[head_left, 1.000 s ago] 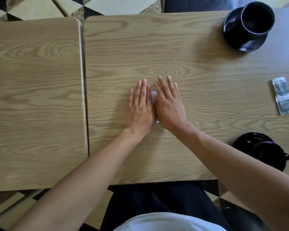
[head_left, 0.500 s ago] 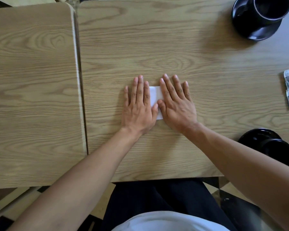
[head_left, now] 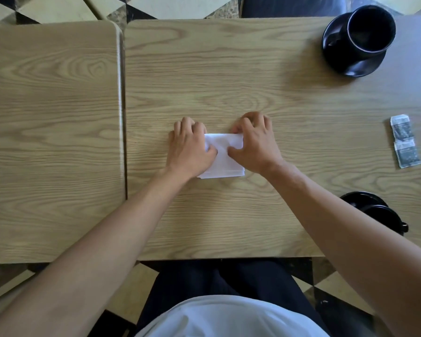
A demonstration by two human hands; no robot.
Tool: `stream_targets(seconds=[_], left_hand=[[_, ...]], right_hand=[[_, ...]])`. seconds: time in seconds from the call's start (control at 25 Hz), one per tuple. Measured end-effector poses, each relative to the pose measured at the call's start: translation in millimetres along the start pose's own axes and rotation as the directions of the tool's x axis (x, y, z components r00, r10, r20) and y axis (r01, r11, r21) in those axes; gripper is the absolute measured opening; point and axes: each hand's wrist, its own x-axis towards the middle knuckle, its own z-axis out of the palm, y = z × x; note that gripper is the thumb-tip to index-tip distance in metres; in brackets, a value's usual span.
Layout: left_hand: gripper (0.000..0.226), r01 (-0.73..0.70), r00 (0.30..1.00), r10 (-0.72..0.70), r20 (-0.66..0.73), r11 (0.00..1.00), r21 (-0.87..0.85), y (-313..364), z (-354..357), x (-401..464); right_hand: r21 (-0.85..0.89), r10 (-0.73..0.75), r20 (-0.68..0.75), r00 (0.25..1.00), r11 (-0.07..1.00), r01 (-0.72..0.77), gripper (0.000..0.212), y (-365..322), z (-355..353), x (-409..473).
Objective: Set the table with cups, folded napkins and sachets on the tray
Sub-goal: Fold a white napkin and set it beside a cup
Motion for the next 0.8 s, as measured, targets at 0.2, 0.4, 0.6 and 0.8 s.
stream_targets(seconds=[0.2, 0.4, 0.6, 0.8], left_hand=[[0.036, 0.2, 0.97, -0.099, 0.222, 0.846, -0.495, -4.4, -20.4, -3.4], [0.026, 0.348, 0.914, -0.091, 0.395, 0.674, -0.651, -12.0, -20.1, -24.1], [0.029, 0.516, 0.853, -0.155, 0.498, 0.384, -0.766, -1.2, -21.8, -22.4], [0.055, 0.568, 0.823, -0.128, 0.554, 0.154, -0.809, 36.8, -26.4, 17.1]], right_hand=[[0.263, -0.057, 0.093, 0.994, 0.964, 0.031, 0.028, 13.8, -7.6, -11.0], [0.564, 0.081, 0.137, 0.987, 0.813, -0.145, 0.037, 21.4, -0.1, -40.5], [0.746, 0.292, 0.129, 0.948, 0.601, -0.286, 0.032, 18.8, -6.3, -44.4], [0.902, 0.32, 0.246, 0.915, 0.27, -0.337, 0.028, 38.2, -41.6, -19.4]])
